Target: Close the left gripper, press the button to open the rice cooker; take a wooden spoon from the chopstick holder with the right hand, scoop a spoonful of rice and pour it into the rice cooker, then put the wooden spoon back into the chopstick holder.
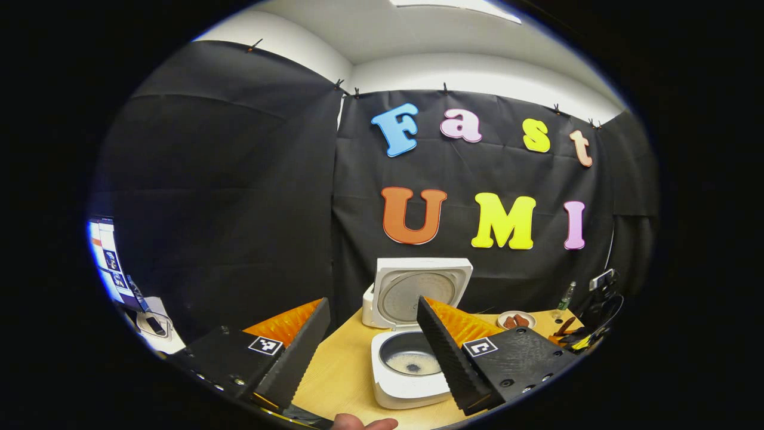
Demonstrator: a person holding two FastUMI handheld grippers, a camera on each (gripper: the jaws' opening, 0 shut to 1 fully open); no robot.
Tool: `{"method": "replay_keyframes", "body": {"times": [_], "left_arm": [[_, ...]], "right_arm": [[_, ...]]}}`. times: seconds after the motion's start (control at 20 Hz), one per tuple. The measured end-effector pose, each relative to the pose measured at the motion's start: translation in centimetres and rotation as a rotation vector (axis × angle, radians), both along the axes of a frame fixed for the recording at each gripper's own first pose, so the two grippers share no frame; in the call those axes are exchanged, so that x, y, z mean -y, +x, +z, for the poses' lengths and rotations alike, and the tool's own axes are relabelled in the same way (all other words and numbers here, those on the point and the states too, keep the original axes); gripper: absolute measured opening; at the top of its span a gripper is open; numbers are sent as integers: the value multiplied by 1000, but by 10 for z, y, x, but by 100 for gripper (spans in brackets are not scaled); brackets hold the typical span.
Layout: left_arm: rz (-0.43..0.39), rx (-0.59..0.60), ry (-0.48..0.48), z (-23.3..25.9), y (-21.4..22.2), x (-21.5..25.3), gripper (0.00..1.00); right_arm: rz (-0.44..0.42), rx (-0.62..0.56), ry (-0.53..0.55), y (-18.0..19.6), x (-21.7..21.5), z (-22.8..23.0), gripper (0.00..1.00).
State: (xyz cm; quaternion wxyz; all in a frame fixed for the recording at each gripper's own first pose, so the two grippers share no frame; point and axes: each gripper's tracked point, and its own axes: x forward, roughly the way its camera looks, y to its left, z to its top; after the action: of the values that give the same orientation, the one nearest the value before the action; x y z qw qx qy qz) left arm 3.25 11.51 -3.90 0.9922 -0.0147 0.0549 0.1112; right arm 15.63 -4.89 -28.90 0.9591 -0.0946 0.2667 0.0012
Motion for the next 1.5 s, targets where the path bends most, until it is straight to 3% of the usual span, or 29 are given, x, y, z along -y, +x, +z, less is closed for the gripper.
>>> {"method": "replay_keyframes", "body": {"times": [0.15,0.35,0.65,0.9,1.1,1.25,1.5], "left_arm": [[8,-28,16,-5,-5,-5,94],[19,-48,21,-6,-8,-10,94],[-3,-43,16,0,-3,-6,94],[-21,-42,25,1,0,0,94],[-26,-45,24,1,4,4,94],[-35,-44,26,3,8,11,94],[-53,-49,27,7,14,24,94]], "right_arm": [[11,-10,-56,0,-8,-26,10],[16,-49,8,-2,-25,-49,10],[-47,-115,263,5,-54,-58,10],[-113,-169,475,1,-60,-56,10],[-118,-168,555,0,-60,-46,12],[-171,-183,720,0,-61,-39,10],[-222,-195,896,3,-55,-43,10]]}}
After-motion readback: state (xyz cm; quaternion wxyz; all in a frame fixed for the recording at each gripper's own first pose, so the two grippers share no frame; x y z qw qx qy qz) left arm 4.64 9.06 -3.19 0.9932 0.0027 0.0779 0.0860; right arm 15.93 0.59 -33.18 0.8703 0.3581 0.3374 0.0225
